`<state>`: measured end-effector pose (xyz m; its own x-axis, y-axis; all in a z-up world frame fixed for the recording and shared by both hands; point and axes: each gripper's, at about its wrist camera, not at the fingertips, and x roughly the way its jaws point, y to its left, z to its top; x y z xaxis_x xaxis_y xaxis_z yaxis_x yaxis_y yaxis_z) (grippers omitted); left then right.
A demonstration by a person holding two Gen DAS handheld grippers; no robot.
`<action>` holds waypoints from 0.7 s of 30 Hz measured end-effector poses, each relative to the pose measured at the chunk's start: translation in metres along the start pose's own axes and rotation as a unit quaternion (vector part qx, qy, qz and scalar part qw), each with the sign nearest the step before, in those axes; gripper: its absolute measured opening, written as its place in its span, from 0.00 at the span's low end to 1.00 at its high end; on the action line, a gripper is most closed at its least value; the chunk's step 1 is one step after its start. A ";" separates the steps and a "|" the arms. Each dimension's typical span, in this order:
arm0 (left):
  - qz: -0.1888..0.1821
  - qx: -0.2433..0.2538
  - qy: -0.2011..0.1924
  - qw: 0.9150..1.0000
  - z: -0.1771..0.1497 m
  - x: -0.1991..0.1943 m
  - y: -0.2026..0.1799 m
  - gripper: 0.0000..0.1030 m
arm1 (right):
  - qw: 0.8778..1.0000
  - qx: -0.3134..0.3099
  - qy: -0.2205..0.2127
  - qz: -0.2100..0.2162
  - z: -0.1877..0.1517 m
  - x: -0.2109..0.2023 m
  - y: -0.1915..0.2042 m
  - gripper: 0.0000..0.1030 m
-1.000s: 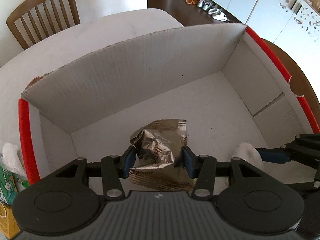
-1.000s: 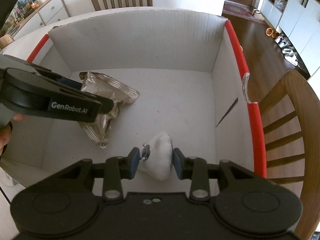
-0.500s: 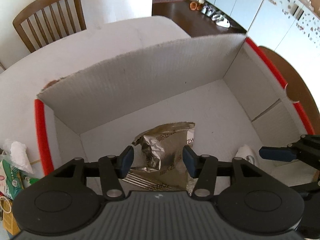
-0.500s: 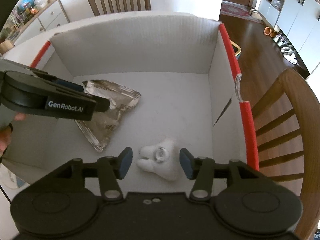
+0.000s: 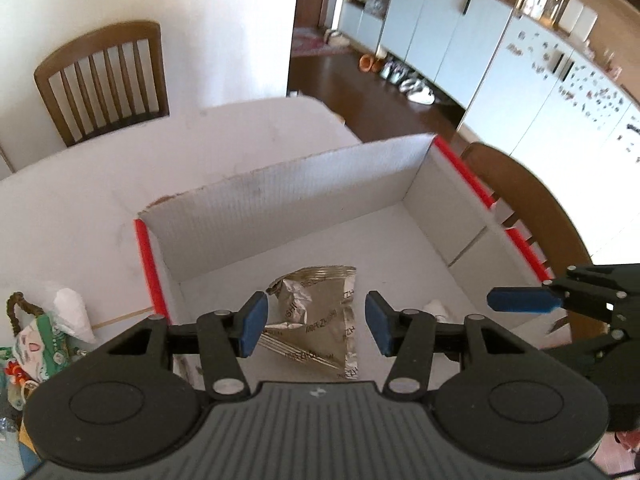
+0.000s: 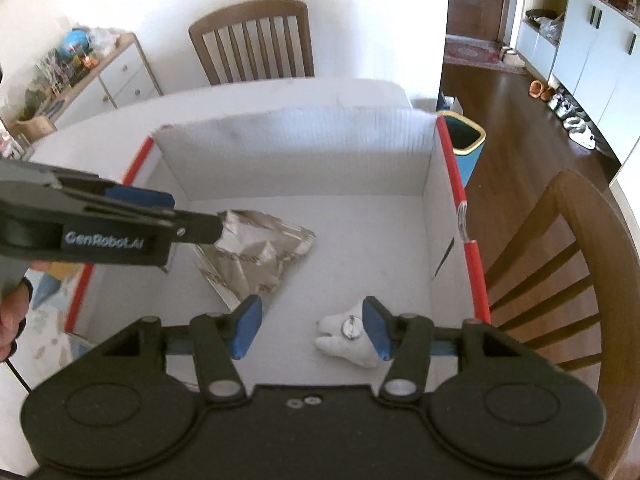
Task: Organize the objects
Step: 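Open the left tool to drop the foil bag while the right tool releases the cloth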
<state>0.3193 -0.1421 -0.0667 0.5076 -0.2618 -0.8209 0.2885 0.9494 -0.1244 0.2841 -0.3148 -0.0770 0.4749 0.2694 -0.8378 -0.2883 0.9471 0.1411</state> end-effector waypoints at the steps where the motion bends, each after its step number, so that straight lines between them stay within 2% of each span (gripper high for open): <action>1: -0.002 0.001 -0.006 1.000 -0.001 -0.004 0.000 0.51 | 1.000 0.002 -0.004 0.002 0.000 -0.003 0.002 0.54; 8: -0.016 0.002 -0.048 0.999 -0.009 -0.035 0.002 0.51 | 0.999 -0.007 -0.050 -0.007 -0.008 -0.035 0.025 0.55; 15: -0.017 0.001 -0.090 0.996 -0.024 -0.073 0.019 0.51 | 0.996 -0.017 -0.086 -0.013 -0.015 -0.057 0.057 0.58; 21: -0.023 -0.023 -0.112 0.993 -0.043 -0.106 0.044 0.51 | 0.994 -0.013 -0.109 -0.017 -0.022 -0.070 0.086 0.59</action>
<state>0.2433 -0.0652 -0.0092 0.6640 -0.3317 -0.6701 0.2801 0.9413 -0.1884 0.2073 -0.2565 -0.0177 0.6529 0.2723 -0.7068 -0.2900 0.9519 0.0989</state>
